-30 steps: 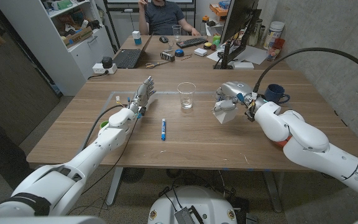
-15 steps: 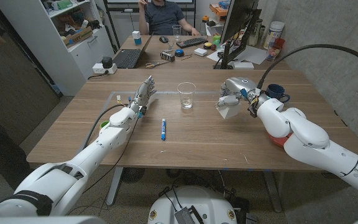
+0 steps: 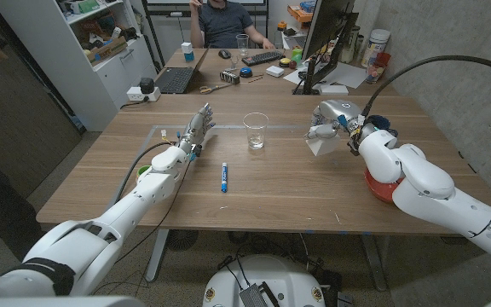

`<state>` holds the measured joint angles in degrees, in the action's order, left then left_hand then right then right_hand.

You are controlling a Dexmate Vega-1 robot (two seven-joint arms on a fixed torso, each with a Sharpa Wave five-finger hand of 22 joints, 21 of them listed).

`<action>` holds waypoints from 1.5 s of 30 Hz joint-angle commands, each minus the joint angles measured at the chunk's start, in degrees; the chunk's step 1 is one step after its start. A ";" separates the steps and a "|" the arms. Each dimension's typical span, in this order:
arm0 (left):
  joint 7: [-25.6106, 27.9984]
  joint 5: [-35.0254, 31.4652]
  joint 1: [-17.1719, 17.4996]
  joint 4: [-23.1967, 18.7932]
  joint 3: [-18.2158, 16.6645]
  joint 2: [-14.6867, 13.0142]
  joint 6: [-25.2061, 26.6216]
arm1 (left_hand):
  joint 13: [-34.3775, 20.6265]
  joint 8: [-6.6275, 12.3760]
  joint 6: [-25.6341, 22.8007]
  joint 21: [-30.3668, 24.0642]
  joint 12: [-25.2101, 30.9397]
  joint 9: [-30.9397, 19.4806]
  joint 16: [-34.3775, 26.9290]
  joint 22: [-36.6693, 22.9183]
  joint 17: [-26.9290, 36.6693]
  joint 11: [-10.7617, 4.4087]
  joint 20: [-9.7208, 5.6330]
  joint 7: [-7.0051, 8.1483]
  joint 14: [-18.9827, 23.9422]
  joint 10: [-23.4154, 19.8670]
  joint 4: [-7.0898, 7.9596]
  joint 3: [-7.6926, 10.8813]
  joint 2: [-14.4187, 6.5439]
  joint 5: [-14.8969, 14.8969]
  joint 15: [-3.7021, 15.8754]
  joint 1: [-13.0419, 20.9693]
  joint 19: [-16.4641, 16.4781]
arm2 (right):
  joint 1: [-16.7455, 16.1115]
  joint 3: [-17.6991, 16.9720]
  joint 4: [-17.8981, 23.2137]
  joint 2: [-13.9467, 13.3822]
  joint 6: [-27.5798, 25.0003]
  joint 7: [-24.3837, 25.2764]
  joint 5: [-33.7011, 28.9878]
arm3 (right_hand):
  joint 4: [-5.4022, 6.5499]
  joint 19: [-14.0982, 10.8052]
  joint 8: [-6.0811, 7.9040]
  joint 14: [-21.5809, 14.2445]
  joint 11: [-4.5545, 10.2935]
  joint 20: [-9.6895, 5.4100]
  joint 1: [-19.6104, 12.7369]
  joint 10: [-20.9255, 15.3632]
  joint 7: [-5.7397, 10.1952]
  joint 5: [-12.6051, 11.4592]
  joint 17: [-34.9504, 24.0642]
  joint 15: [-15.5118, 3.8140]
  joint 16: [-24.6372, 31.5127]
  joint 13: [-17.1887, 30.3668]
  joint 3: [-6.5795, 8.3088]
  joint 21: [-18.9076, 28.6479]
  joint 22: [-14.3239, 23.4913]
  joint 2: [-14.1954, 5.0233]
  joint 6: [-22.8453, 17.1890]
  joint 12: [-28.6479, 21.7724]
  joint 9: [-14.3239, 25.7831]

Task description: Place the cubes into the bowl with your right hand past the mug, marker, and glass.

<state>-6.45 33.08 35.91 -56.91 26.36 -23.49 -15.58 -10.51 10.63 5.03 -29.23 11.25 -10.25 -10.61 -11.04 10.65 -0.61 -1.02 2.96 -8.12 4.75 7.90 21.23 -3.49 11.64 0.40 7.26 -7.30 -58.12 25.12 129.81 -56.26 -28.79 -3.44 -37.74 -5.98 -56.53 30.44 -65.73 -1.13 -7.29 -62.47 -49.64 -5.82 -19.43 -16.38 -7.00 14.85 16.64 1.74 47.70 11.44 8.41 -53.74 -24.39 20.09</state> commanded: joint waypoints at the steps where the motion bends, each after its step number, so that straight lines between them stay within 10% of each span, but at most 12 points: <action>1: 0.23 -0.26 -0.12 -0.03 0.18 0.18 0.05 | -0.11 0.39 0.10 0.16 0.23 -0.34 -0.26 -0.13 0.21 0.11 0.16 -0.07 -0.53 0.49 -0.08 -0.29 0.03 0.31 0.02 -0.29 -0.13 | 0.08 -0.81 -1.13 -0.65 -3.49 1.20 0.80 | 0.44 -0.80 -0.14 -6.08 0.11 -5.73 -18.31 -0.33 0.25 0.32 -0.22 -5.94 0.40 0.38 -0.04 0.29 0.10 -17.88 -0.02 -0.27 0.29; 45: 0.46 -0.49 0.19 -1.39 0.51 0.00 0.74 | -0.10 0.38 0.06 0.31 0.26 -0.33 -0.26 -0.12 0.19 0.09 0.18 -0.09 -0.54 0.49 -0.13 -0.63 -0.04 0.42 0.03 -0.38 -0.13 | -7.23 -7.66 1.72 -6.33 -22.00 11.87 10.87 | 1.08 -0.60 -0.37 -6.28 0.37 -5.73 -18.51 -0.66 0.61 0.99 -0.54 -5.96 0.36 1.24 -0.26 0.72 -0.04 -17.81 -0.33 -0.22 0.41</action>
<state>-5.63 32.55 36.26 -58.57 26.78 -23.58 -14.78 -10.51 10.63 5.03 -29.02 11.25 -10.25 -10.61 -11.04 10.67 -0.61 -1.02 2.96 -8.13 4.75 7.83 20.69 -3.49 11.64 0.40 7.26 -7.30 -63.51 18.68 130.60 -61.07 -45.73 5.48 -29.49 -5.18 -56.54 30.04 -66.24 -0.72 -7.29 -62.47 -50.05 -5.62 -18.58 -16.63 -7.51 15.00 17.71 1.59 47.92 11.46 8.41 -53.95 -24.39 20.34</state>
